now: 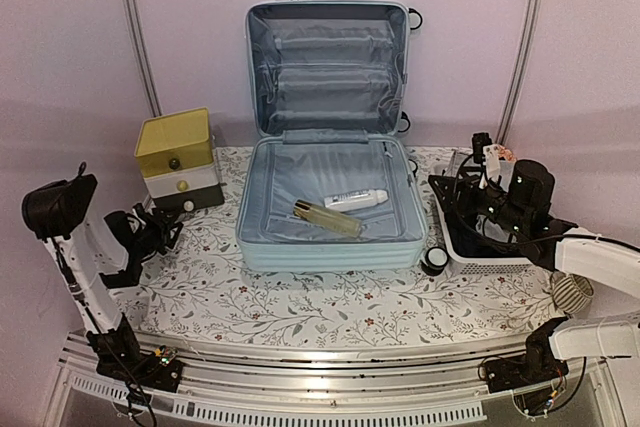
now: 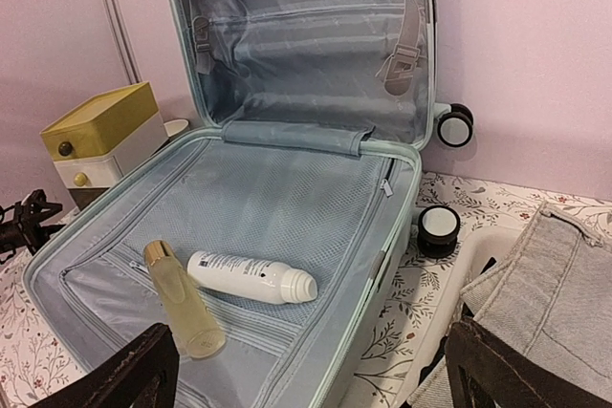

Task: Open, take out, and arrange the luggage
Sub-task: Open the drawer of the storage box.

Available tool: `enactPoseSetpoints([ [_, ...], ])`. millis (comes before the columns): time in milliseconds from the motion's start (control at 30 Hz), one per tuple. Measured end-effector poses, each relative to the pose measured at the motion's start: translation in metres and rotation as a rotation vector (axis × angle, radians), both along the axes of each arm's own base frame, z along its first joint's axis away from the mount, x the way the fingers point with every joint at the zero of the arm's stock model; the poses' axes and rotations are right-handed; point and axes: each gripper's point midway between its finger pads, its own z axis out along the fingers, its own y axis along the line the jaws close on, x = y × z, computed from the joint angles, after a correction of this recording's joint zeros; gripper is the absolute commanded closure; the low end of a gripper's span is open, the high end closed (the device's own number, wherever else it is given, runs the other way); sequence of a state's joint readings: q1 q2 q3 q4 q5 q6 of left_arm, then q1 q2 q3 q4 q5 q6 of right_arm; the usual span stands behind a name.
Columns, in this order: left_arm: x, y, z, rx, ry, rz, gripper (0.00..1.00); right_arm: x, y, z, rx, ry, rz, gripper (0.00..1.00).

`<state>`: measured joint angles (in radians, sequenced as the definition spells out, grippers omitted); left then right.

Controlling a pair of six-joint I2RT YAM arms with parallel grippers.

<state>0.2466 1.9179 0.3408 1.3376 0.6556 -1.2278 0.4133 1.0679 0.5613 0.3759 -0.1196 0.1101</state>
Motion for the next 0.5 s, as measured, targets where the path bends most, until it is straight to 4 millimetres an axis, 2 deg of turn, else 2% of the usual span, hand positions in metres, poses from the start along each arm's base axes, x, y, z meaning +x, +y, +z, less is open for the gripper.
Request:
enactPoseSetpoints([
  [500,0.031,0.005,-0.024,-0.031,-0.003,0.065,0.43,-0.001,0.002,0.001,0.002,-0.006,0.014,0.01],
])
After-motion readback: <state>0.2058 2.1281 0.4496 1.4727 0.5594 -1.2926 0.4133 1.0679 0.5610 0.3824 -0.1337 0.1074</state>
